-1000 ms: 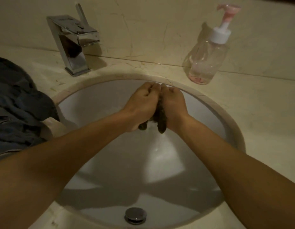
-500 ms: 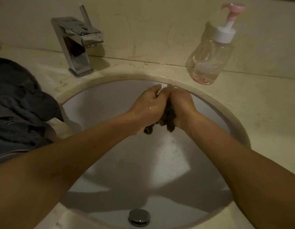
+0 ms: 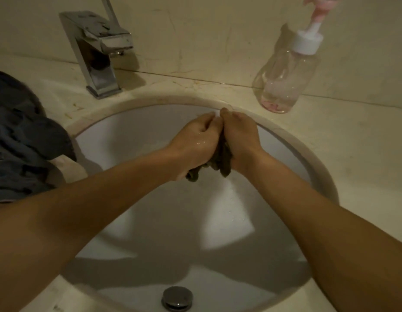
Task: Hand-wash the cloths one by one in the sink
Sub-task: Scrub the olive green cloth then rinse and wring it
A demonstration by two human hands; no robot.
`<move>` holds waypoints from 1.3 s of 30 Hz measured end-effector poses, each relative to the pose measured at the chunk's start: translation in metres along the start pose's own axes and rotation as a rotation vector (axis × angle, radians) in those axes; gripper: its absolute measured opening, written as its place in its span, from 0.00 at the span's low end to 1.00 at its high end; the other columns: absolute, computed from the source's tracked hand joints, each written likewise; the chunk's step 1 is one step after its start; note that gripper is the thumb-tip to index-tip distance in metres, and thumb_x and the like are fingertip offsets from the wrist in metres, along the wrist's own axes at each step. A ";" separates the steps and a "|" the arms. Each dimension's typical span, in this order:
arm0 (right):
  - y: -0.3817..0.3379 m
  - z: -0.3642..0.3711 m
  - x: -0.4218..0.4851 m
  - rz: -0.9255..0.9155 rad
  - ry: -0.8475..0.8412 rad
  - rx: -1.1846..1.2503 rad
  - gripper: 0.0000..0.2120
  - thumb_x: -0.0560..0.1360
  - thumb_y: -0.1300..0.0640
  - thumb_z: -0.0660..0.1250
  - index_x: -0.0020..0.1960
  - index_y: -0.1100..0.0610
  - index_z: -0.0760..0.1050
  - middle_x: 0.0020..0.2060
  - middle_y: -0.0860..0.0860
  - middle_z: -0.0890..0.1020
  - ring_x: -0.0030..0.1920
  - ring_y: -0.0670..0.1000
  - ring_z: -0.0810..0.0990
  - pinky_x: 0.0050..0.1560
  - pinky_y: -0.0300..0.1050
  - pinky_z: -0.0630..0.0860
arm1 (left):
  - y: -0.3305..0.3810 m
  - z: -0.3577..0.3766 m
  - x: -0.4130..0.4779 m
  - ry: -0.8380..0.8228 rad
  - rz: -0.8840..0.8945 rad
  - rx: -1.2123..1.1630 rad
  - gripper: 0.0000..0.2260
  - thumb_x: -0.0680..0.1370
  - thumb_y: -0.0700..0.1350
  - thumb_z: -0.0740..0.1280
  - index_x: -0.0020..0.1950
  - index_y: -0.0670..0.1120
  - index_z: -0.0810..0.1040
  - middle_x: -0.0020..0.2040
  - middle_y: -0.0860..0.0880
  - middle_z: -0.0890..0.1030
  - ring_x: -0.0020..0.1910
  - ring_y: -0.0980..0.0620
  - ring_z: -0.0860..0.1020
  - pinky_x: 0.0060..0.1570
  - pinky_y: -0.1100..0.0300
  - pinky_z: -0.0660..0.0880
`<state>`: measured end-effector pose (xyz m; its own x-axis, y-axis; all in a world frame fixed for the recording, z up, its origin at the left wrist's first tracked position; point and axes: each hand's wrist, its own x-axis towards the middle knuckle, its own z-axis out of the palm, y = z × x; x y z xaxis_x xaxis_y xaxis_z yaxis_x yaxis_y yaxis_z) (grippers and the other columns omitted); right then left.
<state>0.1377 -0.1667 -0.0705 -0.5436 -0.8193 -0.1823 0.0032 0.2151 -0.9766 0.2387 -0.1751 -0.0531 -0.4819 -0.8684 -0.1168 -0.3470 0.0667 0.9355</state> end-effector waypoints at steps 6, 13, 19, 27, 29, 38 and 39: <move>0.003 0.031 -0.036 -0.110 -0.125 -0.058 0.15 0.85 0.46 0.58 0.63 0.53 0.77 0.48 0.54 0.84 0.47 0.54 0.86 0.50 0.57 0.85 | -0.017 -0.025 0.014 0.263 0.012 -0.076 0.21 0.86 0.54 0.55 0.78 0.52 0.65 0.74 0.48 0.72 0.70 0.48 0.73 0.69 0.51 0.71; -0.012 -0.016 -0.001 0.087 -0.138 -0.139 0.21 0.81 0.48 0.64 0.63 0.63 0.76 0.52 0.63 0.83 0.50 0.62 0.85 0.52 0.62 0.84 | -0.001 -0.009 0.005 -0.034 0.114 0.066 0.19 0.86 0.52 0.53 0.78 0.56 0.65 0.63 0.48 0.77 0.54 0.54 0.78 0.57 0.57 0.77; 0.009 -0.013 0.010 -0.196 -0.267 -1.248 0.15 0.83 0.44 0.62 0.51 0.57 0.73 0.39 0.52 0.76 0.37 0.51 0.75 0.33 0.42 0.70 | -0.039 -0.028 0.018 -0.065 0.002 1.039 0.20 0.85 0.56 0.53 0.75 0.50 0.67 0.67 0.43 0.77 0.58 0.42 0.78 0.58 0.45 0.77; 0.017 -0.008 0.000 -0.268 -0.675 -1.526 0.09 0.78 0.50 0.68 0.54 0.54 0.78 0.48 0.51 0.80 0.48 0.54 0.80 0.41 0.43 0.73 | -0.055 -0.035 0.024 -0.263 0.068 1.112 0.07 0.82 0.54 0.62 0.50 0.53 0.76 0.58 0.45 0.79 0.53 0.43 0.78 0.54 0.47 0.77; 0.029 -0.013 0.004 -0.224 -0.720 -1.670 0.27 0.77 0.49 0.69 0.75 0.49 0.69 0.67 0.52 0.75 0.63 0.56 0.76 0.61 0.52 0.74 | -0.068 -0.034 0.027 -0.366 -0.047 1.208 0.18 0.80 0.59 0.63 0.64 0.50 0.75 0.66 0.44 0.74 0.62 0.43 0.75 0.61 0.48 0.75; 0.035 0.002 0.002 -0.002 -0.609 -1.010 0.09 0.80 0.57 0.62 0.46 0.60 0.78 0.40 0.53 0.80 0.37 0.53 0.79 0.35 0.43 0.75 | -0.058 -0.041 0.030 -0.336 -0.039 1.302 0.15 0.77 0.57 0.68 0.62 0.54 0.76 0.61 0.48 0.74 0.62 0.43 0.73 0.55 0.45 0.69; 0.027 0.001 0.003 0.005 -0.551 -0.886 0.10 0.80 0.58 0.61 0.46 0.61 0.79 0.39 0.54 0.80 0.37 0.53 0.78 0.34 0.42 0.73 | -0.057 -0.041 0.029 -0.377 -0.075 1.287 0.15 0.78 0.58 0.66 0.62 0.56 0.77 0.61 0.49 0.76 0.62 0.43 0.74 0.57 0.45 0.70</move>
<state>0.1369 -0.1635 -0.0978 -0.0861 -0.8986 -0.4303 -0.7337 0.3494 -0.5828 0.2778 -0.2247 -0.0964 -0.5471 -0.7170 -0.4320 -0.7860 0.6175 -0.0294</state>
